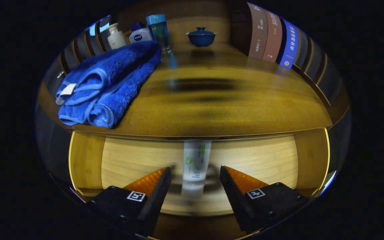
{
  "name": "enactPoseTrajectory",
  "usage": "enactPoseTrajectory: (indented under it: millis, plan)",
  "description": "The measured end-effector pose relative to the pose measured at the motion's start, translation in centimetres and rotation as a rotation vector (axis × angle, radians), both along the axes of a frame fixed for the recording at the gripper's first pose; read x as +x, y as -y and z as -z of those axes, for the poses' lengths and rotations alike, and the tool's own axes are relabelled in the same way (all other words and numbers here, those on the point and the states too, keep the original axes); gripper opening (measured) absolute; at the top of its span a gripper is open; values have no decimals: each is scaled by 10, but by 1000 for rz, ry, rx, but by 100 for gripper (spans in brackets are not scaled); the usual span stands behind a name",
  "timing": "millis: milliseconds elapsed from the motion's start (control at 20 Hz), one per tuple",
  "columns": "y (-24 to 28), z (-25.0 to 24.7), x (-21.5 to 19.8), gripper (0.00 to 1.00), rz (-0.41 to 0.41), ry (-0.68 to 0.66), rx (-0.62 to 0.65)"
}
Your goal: Pull open the drawer, take out the items inside it, and place them on the countertop above the cabinet.
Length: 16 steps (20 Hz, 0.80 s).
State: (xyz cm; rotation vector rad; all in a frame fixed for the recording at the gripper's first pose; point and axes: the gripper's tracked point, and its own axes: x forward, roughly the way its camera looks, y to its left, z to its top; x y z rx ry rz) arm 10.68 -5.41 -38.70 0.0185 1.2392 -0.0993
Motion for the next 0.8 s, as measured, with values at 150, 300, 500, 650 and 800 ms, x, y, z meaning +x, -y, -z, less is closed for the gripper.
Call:
enactPoseTrajectory:
  millis: [150, 300, 500, 650, 800]
  plan:
    - [2, 8, 1, 87, 3, -38, -13]
    - [-2, 21, -1, 81, 3, -88, 7]
    - [2, 28, -11, 72, 9, -168, -4]
    - [0, 31, -11, 58, -16, -165, -7]
    - [2, 33, -13, 39, -38, -157, -8]
